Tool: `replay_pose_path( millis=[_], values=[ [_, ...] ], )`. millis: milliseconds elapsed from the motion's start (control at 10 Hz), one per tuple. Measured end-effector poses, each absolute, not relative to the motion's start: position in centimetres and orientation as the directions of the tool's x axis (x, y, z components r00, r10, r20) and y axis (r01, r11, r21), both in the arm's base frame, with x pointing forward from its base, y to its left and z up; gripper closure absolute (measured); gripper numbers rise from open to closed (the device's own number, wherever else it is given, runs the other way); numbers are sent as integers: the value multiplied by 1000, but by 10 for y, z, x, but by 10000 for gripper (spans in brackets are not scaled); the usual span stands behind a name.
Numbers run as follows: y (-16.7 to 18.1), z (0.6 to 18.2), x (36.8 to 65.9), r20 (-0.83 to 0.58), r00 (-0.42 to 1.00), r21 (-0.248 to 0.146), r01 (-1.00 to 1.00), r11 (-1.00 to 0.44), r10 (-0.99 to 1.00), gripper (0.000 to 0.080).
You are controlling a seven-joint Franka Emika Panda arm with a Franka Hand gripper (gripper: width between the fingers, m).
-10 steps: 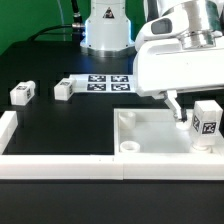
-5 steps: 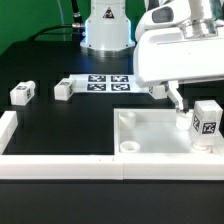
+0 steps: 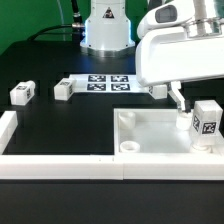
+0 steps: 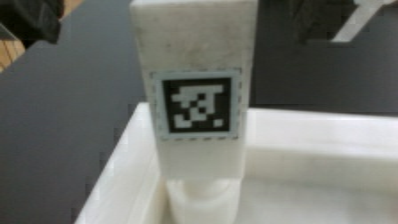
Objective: Assemble square table
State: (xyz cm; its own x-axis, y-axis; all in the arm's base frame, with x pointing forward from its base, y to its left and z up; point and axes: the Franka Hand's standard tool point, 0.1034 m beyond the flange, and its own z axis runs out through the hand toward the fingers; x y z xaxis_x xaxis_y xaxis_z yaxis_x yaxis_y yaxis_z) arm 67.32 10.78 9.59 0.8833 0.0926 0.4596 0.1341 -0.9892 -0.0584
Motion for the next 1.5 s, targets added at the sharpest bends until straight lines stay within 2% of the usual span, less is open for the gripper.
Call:
replay_pose_path(
  millis=[200,600,1000,1500],
  values=[
    [109,90,669,320,943,-88,124,-988,90,151],
    [108,92,668,96,991,-130,103,-986,91,151],
    [102,102,678,107,991,-131,88,-987,74,151],
    [89,100,676,77,997,-123,19,-992,9,151]
  ],
)
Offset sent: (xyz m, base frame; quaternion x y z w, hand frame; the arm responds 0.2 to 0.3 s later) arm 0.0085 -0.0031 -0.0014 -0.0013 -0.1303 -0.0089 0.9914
